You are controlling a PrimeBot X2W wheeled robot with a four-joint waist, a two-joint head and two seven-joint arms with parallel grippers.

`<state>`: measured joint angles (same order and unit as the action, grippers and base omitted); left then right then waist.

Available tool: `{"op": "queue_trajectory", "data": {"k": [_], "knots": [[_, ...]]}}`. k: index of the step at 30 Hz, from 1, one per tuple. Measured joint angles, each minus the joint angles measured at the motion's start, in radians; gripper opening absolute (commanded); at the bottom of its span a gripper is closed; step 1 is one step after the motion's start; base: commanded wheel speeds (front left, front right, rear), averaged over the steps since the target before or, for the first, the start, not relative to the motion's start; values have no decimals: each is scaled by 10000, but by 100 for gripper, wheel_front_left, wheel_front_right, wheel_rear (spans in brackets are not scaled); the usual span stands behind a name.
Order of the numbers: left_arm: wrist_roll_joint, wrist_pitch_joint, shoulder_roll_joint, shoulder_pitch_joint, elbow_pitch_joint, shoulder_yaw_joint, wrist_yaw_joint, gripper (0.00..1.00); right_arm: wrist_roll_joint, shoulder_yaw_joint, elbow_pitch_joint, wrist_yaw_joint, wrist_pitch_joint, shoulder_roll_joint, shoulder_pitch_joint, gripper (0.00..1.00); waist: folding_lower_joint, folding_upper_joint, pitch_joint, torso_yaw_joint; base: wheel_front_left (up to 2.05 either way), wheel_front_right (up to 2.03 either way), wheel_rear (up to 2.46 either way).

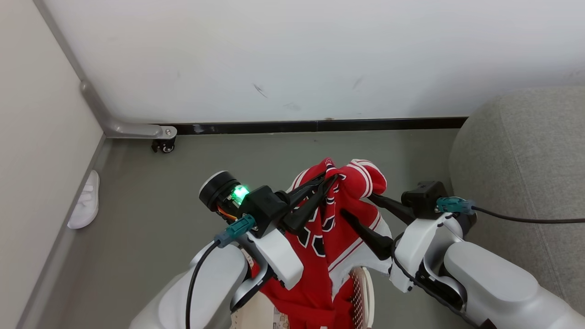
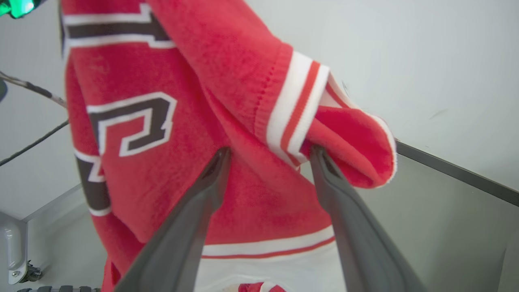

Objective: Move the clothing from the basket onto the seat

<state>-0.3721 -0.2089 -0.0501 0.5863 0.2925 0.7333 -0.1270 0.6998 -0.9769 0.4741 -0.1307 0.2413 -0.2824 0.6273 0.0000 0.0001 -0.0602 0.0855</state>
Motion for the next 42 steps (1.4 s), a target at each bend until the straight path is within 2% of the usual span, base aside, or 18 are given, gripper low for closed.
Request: {"op": "queue_trajectory", "data": {"k": [12,20,21,22,23,32,42], "knots": [[-205,0,-171,16,2,270,0,0,25,-443,165,0,54,-35,179,100,0,0,-91,278,0,0,0],[-328,-2,-211,77,-2,560,0,0,136,-1116,151,-2,61,288,517,100,0,0,-90,408,0,0,0],[-328,-2,-224,81,-2,560,0,0,155,-1179,138,-2,63,322,556,50,0,0,-90,413,0,0,0],[-334,-2,-238,93,0,566,0,0,211,-1244,128,-2,63,336,577,35,0,0,-89,415,0,0,0],[-345,-2,-253,111,0,570,0,0,228,-1331,123,-2,63,339,581,0,0,0,-88,417,0,0,0],[-577,-8,-445,207,79,564,0,0,337,-1400,115,-2,63,286,586,0,0,0,-48,381,0,0,0],[-677,-10,-506,207,253,357,0,0,397,-623,-134,-2,63,98,595,0,0,0,-21,229,0,0,0]]}}
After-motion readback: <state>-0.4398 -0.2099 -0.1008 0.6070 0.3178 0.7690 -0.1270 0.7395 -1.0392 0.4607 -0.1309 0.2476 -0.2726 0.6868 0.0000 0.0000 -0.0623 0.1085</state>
